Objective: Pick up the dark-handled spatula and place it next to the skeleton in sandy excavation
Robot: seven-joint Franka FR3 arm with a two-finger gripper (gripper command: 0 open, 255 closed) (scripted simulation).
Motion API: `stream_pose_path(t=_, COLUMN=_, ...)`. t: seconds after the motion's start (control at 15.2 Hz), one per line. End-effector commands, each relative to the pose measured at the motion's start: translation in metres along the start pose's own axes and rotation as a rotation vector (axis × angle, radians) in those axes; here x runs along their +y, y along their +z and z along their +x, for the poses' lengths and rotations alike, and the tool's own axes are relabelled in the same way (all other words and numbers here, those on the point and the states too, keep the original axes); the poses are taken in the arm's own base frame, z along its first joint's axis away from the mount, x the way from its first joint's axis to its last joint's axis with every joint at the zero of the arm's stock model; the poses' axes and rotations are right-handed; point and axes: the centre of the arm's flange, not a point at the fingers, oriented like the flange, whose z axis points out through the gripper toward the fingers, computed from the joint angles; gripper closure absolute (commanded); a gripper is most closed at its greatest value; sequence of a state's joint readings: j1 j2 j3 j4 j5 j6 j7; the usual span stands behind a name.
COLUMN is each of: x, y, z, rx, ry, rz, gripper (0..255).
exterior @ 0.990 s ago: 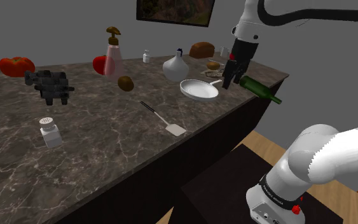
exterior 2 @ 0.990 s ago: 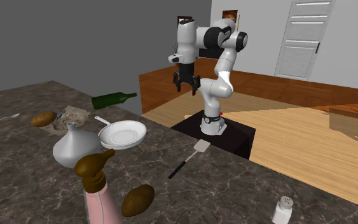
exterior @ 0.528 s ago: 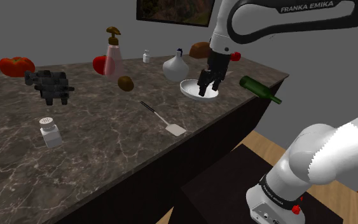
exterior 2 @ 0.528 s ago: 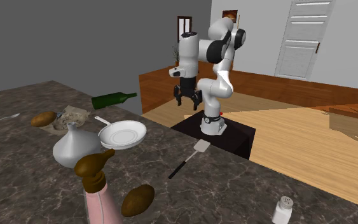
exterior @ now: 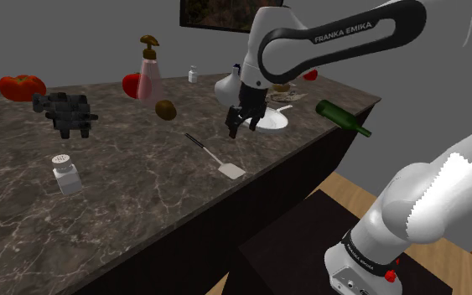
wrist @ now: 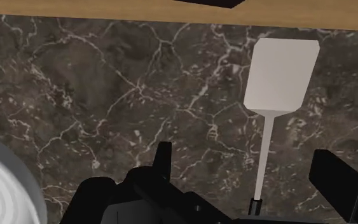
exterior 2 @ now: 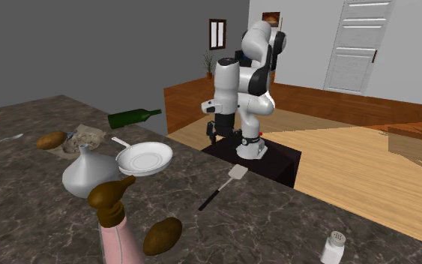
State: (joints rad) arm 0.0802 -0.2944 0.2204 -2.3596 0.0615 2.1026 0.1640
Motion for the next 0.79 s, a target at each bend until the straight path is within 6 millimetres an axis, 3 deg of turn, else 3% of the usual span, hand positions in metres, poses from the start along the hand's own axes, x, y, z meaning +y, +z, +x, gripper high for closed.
stream_pose_path(t=0.0, x=-0.013, y=0.015, z=0.017, rx=0.009, ry=0.005, rz=0.002, gripper=0)
stream_pose_path(t=0.4, x=-0.055, y=0.058, z=0.066, rx=0.033, ry=0.017, rz=0.004, gripper=0)
stream_pose_path(t=0.73, x=-0.056, y=0.079, z=0.067, rx=0.033, ry=0.017, rz=0.004, gripper=0)
